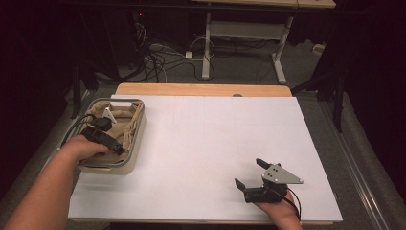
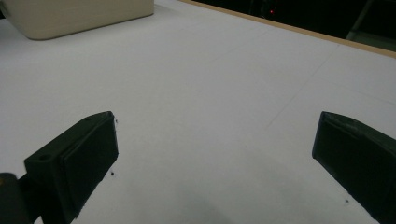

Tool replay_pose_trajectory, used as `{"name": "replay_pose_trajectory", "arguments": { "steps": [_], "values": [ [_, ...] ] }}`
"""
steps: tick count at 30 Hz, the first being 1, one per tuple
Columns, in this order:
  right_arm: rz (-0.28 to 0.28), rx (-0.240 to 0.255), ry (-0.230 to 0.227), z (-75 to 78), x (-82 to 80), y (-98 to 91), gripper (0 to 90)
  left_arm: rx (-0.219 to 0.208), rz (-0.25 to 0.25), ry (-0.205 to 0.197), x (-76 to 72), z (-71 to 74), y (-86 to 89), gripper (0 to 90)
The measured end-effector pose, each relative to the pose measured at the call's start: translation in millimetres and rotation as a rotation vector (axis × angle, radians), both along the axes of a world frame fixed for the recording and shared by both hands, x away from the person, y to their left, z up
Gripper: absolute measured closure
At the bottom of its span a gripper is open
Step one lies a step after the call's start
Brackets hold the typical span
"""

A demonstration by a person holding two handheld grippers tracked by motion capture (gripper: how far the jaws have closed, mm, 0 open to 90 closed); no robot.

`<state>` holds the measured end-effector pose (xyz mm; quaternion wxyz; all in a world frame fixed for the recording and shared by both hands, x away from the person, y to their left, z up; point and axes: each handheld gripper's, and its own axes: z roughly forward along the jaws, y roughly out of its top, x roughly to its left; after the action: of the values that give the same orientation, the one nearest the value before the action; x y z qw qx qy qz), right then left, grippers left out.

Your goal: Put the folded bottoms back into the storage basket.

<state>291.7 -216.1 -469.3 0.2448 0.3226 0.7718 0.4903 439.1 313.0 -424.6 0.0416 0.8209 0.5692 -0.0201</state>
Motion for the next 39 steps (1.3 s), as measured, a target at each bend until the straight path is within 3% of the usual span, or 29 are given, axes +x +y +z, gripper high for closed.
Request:
{"name": "replay_pose_trajectory", "arguments": {
  "steps": [12,20,30,39],
  "values": [
    [-0.012,0.003,-0.005,0.9,0.5,-3.9,0.8,0.041,0.023,0.020,-5.7,39.3,-4.7,0.0],
    [-0.019,0.002,-0.011,1.4,0.9,-5.4,0.8,0.055,0.015,0.022,-9.9,63.5,-18.0,0.0],
    [-0.031,0.001,-0.013,1.2,1.2,-8.0,0.8,0.055,-0.039,-0.001,-11.4,83.6,-55.3,0.0],
    [-0.044,0.022,-0.011,1.1,2.1,-12.0,0.7,0.047,-0.112,-0.004,-5.8,88.8,-99.6,0.0]
  ]
}}
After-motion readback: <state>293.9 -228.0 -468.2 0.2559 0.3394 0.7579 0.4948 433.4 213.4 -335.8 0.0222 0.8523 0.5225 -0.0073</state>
